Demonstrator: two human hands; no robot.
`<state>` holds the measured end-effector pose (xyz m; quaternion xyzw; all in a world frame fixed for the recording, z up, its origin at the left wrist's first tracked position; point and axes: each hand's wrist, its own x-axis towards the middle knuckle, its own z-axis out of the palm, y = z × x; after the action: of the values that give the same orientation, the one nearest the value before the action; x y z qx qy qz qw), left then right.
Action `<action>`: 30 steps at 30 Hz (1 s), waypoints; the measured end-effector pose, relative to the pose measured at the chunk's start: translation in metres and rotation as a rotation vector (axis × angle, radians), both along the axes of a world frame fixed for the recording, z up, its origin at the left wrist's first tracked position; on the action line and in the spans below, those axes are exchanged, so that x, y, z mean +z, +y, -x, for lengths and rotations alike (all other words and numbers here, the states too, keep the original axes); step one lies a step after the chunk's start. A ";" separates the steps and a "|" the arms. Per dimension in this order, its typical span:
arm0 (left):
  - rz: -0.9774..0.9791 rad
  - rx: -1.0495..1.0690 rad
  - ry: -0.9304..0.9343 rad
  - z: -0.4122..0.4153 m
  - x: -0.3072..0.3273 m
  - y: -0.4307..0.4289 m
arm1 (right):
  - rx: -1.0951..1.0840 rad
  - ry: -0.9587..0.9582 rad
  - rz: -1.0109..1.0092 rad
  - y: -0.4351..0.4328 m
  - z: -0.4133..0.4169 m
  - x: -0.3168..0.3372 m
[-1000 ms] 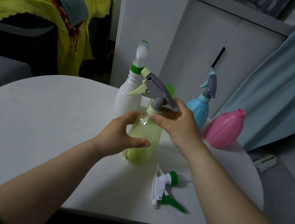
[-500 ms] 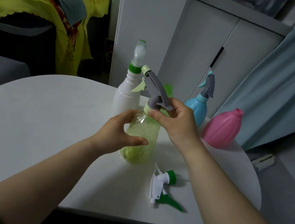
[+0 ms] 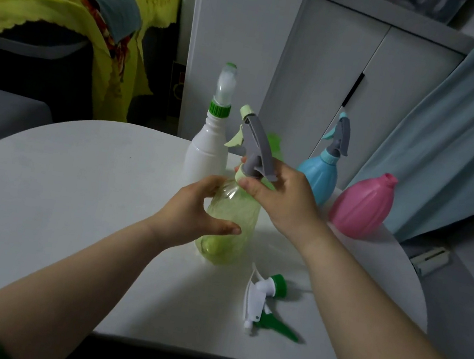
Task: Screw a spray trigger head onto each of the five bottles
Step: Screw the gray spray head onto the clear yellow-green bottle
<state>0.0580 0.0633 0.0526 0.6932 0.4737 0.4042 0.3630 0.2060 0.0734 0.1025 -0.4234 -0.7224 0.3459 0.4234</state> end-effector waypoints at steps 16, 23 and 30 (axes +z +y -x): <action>0.048 0.037 -0.050 0.011 0.001 -0.007 | 0.047 0.039 0.068 -0.002 0.004 -0.001; 0.046 0.109 -0.108 0.022 -0.001 -0.018 | 0.035 0.085 0.032 -0.004 0.027 -0.005; -0.061 0.408 -0.091 0.021 -0.004 -0.017 | -0.063 0.141 0.065 -0.001 0.026 -0.018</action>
<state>0.0373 0.0462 0.0484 0.5745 0.5751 0.5143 0.2733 0.1801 0.0719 0.0844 -0.4340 -0.6655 0.3846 0.4699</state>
